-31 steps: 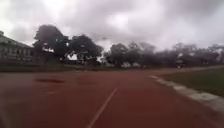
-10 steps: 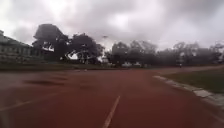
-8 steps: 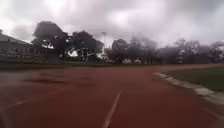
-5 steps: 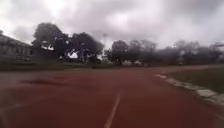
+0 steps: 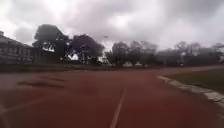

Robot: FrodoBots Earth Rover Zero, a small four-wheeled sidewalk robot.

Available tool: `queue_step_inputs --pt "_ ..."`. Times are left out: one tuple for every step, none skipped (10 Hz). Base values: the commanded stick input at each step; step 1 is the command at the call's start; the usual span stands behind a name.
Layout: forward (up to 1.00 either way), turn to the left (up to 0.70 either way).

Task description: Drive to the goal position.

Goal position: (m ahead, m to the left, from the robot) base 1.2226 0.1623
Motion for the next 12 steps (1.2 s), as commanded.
queue_step_inputs --pt "0.5 -0.21" --pt "0.5 -0.36" --pt "0.5 -0.48" --pt "0.5 -0.48" --pt "0.5 -0.48" --pt "0.5 -0.48" --pt "0.5 -0.48" --pt "0.5 -0.48" --pt "0.5 -0.47" --pt "0.5 -0.39" --pt "0.5 -0.3" --pt "0.5 -0.22"
